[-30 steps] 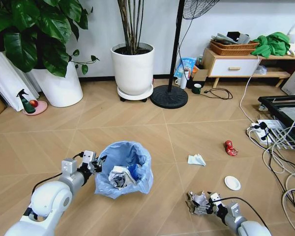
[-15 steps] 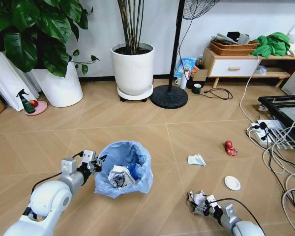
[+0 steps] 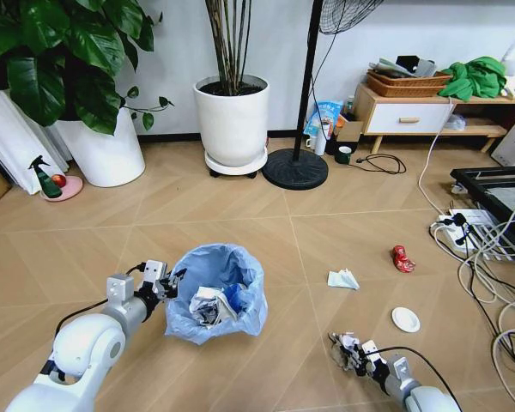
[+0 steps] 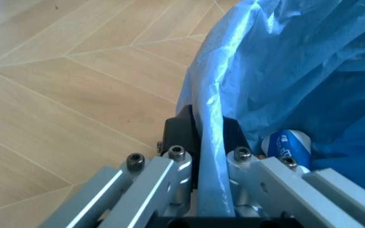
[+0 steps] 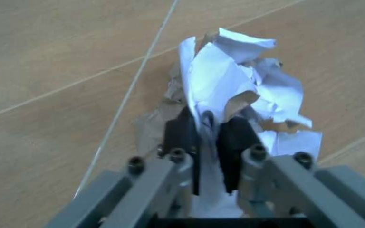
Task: Pick up the trash bin and place the garbage on the floor into it.
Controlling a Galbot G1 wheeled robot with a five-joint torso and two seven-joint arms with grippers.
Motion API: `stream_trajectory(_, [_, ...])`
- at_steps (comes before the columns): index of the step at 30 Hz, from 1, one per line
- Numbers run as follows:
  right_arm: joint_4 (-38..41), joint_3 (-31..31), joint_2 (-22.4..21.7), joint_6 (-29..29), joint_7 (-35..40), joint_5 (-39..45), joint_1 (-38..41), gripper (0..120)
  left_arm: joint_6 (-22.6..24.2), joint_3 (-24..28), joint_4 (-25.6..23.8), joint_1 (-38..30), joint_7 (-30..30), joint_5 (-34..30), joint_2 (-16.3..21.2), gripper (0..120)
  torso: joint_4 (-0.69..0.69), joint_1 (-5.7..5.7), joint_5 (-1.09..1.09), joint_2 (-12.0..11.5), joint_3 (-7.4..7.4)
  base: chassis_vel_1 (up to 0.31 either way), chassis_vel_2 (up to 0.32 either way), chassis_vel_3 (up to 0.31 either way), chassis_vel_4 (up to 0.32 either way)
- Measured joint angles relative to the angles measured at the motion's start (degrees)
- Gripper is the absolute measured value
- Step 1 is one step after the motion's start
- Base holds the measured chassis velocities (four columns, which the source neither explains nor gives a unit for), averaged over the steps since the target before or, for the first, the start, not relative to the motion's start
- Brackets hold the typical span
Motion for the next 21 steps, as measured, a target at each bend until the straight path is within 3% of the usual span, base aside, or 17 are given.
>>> stream_trajectory(4, [0.27,0.16,0.03,0.07,1.20,0.99,0.00,0,0.03,0.14,0.00,-0.20,-0.01,0.00,0.00,2,0.00,0.00,0.01,0.00,0.00,0.000,0.000,0.000,0.000])
stream_trajectory(11, [4.92,1.59,-0.35,-0.87,3.04,4.19,-0.59,0,0.06,0.56,0.37,-0.75,-0.01,-0.02,0.08,2,-0.01,0.00,-0.01,0.00,0.00,0.000,0.000,0.000,0.000])
stream_trajectory(21, [18.63,2.56,-3.44,-2.10,5.46,9.43,2.81,0,0.20,1.14,1.79,-2.22,0.06,-0.19,0.36,2,0.00,0.00,-0.02,0.00,0.00,0.000,0.000,0.000,0.000])
